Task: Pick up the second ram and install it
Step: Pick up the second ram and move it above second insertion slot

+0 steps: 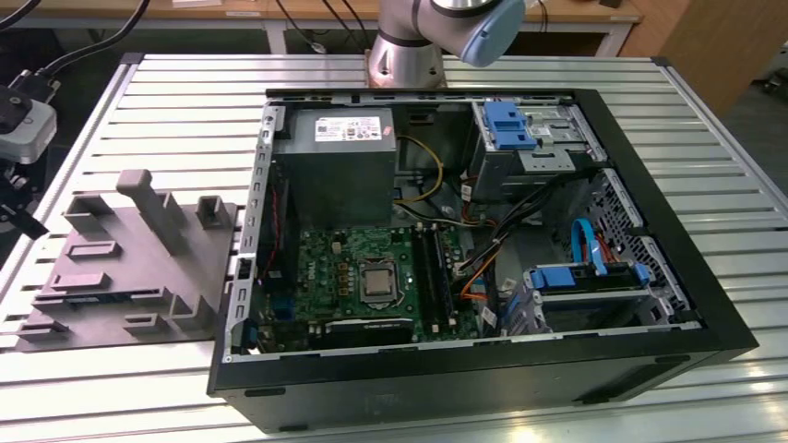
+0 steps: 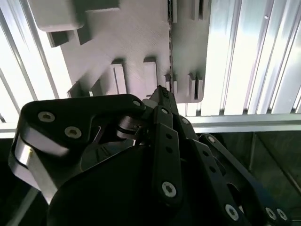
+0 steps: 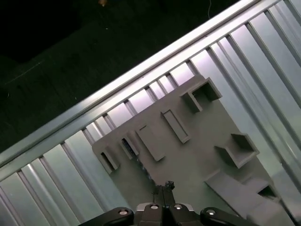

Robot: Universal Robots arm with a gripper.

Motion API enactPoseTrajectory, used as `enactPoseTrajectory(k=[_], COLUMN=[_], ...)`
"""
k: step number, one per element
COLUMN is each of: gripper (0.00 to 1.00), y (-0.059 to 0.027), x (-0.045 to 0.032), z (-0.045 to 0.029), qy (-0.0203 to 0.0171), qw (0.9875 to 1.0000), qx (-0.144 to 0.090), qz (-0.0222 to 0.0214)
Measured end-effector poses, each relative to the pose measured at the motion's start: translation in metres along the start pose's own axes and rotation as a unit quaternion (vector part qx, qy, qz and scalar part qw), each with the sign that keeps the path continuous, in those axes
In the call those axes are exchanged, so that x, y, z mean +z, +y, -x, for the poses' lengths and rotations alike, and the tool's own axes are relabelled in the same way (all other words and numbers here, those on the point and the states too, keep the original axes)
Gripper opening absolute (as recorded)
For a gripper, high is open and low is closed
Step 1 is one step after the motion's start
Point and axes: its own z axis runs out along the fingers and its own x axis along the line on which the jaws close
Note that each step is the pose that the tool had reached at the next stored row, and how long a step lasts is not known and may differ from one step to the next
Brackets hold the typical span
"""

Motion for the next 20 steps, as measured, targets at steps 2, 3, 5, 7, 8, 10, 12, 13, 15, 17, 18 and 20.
enactPoseTrajectory(k=[2, 3, 5, 7, 8, 10, 12, 13, 15, 17, 18, 20], gripper=[0.1, 0.1, 0.1, 0.1, 0.1, 0.1, 0.1, 0.1, 0.1, 0.1, 0.1, 0.1], y=[0.0, 0.0, -0.0001, 0.0, -0.0001, -0.0001, -0.0002, -0.0002, -0.0002, -0.0002, -0.0002, -0.0003], x=[0.0005, 0.0007, 0.0013, 0.0022, 0.0027, 0.0037, 0.005, 0.0056, 0.007, 0.0084, 0.0091, 0.0107], z=[0.0, 0.0, -0.0001, -0.0001, -0.0001, -0.0002, -0.0002, -0.0002, -0.0003, -0.0003, -0.0003, -0.0004], qy=[0.0006, 0.0008, 0.0013, 0.0018, 0.002, 0.0025, 0.003, 0.0033, 0.0038, 0.0044, 0.0047, 0.0051], qw=[0.9998, 0.9996, 0.999, 0.9979, 0.9973, 0.9958, 0.994, 0.993, 0.9906, 0.988, 0.9866, 0.9842], qx=[-0.019, -0.028, -0.046, -0.064, -0.073, -0.091, -0.109, -0.118, -0.137, -0.155, -0.163, -0.177], qz=[0.0007, 0.001, 0.0017, 0.0023, 0.0026, 0.0033, 0.004, 0.0043, 0.0051, 0.0058, 0.0062, 0.0068])
